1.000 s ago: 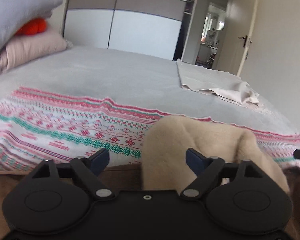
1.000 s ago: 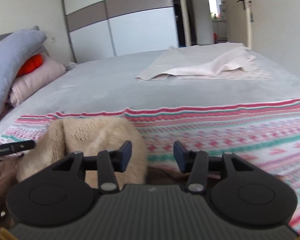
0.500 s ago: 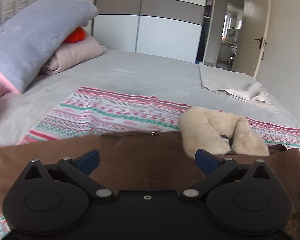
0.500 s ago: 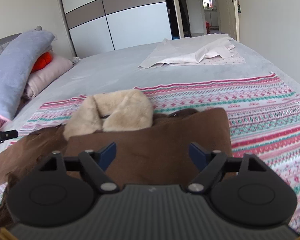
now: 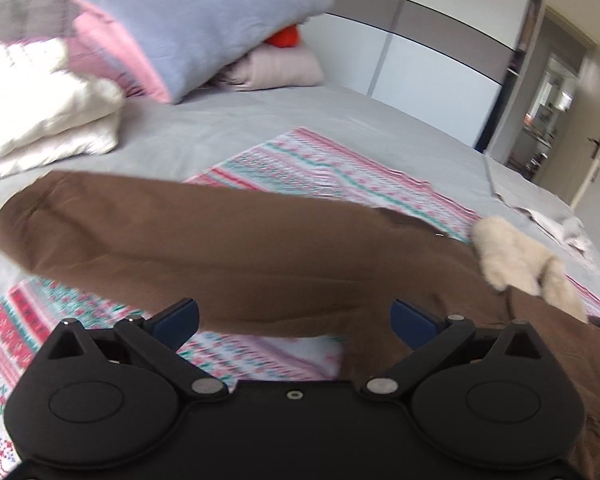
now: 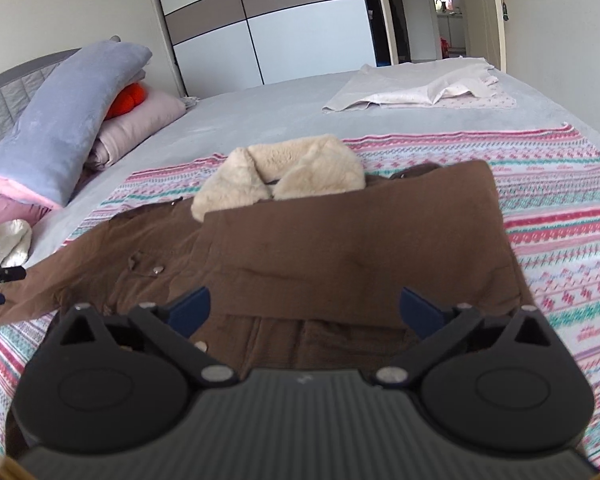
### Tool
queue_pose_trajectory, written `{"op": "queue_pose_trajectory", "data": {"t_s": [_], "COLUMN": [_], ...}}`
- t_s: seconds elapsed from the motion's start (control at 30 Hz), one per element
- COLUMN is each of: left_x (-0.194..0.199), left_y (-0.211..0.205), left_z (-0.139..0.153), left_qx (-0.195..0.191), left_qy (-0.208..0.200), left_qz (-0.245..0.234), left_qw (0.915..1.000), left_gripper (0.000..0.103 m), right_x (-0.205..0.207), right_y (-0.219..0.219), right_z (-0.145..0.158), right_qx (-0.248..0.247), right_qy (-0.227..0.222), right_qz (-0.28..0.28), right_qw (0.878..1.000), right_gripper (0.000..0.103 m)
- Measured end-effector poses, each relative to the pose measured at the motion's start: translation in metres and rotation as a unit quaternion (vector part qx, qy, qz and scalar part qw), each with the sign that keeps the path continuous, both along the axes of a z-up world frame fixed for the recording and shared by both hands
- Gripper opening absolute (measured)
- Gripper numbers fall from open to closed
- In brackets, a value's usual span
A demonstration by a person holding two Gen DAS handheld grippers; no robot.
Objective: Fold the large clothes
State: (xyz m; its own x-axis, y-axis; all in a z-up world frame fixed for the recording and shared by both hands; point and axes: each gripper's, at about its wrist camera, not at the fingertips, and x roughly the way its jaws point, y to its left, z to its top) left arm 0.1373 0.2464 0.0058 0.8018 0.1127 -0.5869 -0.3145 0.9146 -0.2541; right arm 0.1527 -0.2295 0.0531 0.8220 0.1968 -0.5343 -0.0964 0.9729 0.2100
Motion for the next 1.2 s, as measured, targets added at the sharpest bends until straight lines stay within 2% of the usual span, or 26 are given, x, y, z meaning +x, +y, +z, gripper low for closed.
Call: {"op": "queue_pose_trajectory", "data": {"t_s": [0.1, 0.3, 0.4, 0.6, 0.67, 0.7, 0.73, 0.77, 0.83, 0.9, 1.0, 1.2], "left_x": [0.005, 0.009, 0.004, 0.004, 0.006, 0.007, 0.011, 0.015, 0.022, 0.025, 0.025, 0.033], "left_y": [0.030, 0.082, 0.102, 0.132, 0.140, 0.143, 0.146, 0.148, 0.151, 0.148, 0.133, 0.065], "left_z": [-0.024, -0.048, -0.053, -0.065, -0.066, -0.066, -0.066, -0.065, -0.063, -0.054, -0.027, 0.044], "left_qx": [-0.016, -0.084, -0.109, -0.117, -0.113, -0.106, -0.097, -0.087, -0.077, -0.062, -0.047, -0.032], "left_qy": [0.022, 0.022, -0.007, -0.094, -0.115, -0.121, -0.119, -0.111, -0.096, -0.102, -0.150, -0.244], "left_qz": [0.055, 0.107, 0.151, 0.224, 0.235, 0.244, 0.256, 0.265, 0.272, 0.270, 0.235, 0.125], "left_qw": [0.9981, 0.9904, 0.9825, 0.9631, 0.9584, 0.9562, 0.9543, 0.9538, 0.9544, 0.9553, 0.9590, 0.9613], "left_gripper": [0.103, 0.103, 0.102, 0.100, 0.094, 0.085, 0.070, 0.063, 0.031, 0.017, 0.010, 0.009], "right_x": [0.005, 0.002, 0.004, 0.010, 0.011, 0.010, 0.010, 0.009, 0.009, 0.010, 0.011, 0.011], "right_y": [0.011, 0.027, 0.028, 0.026, 0.026, 0.026, 0.025, 0.025, 0.024, 0.023, 0.020, 0.015], "right_z": [-0.022, -0.036, -0.039, -0.047, -0.049, -0.049, -0.049, -0.049, -0.049, -0.049, -0.047, -0.040], "right_qx": [-0.032, -0.077, -0.092, -0.081, -0.081, -0.081, -0.080, -0.078, -0.075, -0.074, -0.070, -0.043], "right_qy": [0.035, 0.032, 0.029, 0.045, 0.047, 0.047, 0.047, 0.046, 0.047, 0.045, 0.041, 0.034], "right_qz": [0.014, 0.036, 0.035, 0.040, 0.040, 0.039, 0.039, 0.040, 0.040, 0.040, 0.038, 0.031], "right_qw": [0.999, 0.996, 0.995, 0.995, 0.995, 0.995, 0.995, 0.995, 0.995, 0.995, 0.996, 0.998], "right_gripper": [0.103, 0.103, 0.103, 0.103, 0.103, 0.103, 0.103, 0.103, 0.103, 0.103, 0.103, 0.103]}}
